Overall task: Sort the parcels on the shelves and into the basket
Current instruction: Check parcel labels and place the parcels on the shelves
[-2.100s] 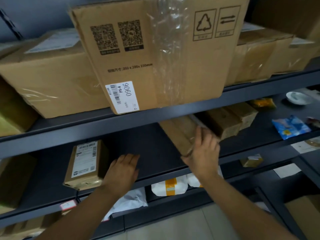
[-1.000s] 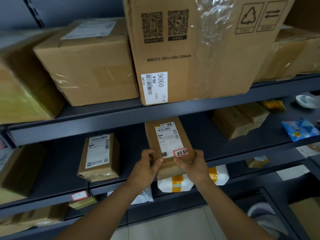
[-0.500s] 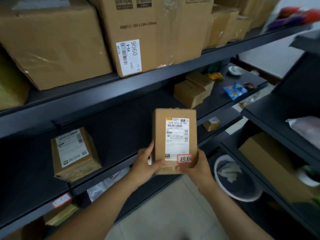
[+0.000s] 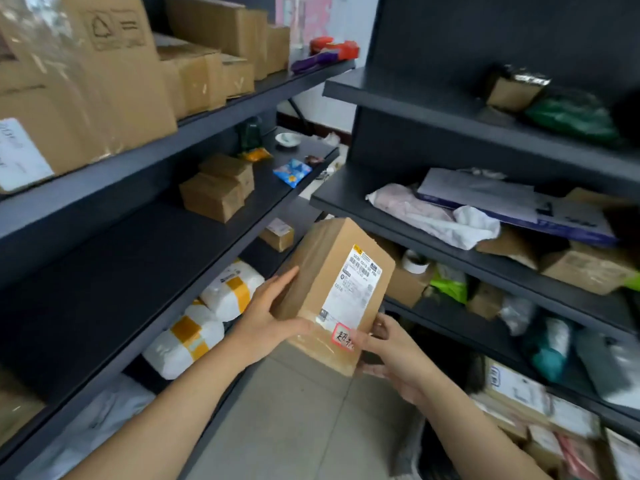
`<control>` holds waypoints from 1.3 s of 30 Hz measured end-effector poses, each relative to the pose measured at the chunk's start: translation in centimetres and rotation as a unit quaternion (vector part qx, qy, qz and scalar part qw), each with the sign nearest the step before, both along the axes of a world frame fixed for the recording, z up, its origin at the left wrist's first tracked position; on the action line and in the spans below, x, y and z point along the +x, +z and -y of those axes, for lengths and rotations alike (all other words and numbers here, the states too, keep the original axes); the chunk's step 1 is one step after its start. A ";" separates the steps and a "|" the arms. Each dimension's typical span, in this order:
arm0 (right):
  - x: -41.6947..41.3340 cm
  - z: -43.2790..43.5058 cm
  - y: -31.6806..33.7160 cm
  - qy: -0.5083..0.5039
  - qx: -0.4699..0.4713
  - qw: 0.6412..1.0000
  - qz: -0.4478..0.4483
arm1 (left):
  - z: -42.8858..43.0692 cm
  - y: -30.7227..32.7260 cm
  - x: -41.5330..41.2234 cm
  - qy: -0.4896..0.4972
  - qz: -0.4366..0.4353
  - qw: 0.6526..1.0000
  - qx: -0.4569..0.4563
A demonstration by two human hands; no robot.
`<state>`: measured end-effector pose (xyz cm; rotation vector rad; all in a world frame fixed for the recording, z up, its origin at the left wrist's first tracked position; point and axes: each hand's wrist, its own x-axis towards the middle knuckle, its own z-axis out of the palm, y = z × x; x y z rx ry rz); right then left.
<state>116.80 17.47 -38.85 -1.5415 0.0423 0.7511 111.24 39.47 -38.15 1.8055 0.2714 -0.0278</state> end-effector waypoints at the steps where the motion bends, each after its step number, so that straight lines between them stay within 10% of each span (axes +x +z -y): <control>1: 0.0 1.6 0.5 -0.029 -0.004 1.000 0.007 | 0.9 0.1 0.3 -0.015 0.000 1.000 0.009; 11: -1.7 20.2 5.0 -0.060 -0.144 0.966 0.208 | 13.0 3.1 1.1 -0.249 -0.039 0.966 0.050; 27: -11.7 50.6 4.8 -0.004 0.038 0.999 0.000 | 42.0 7.7 -2.7 -0.468 -0.019 0.877 0.112; 39: -9.9 58.6 -3.3 -0.346 -0.030 0.938 -0.019 | 53.4 -3.7 4.8 -0.241 -0.102 0.965 0.016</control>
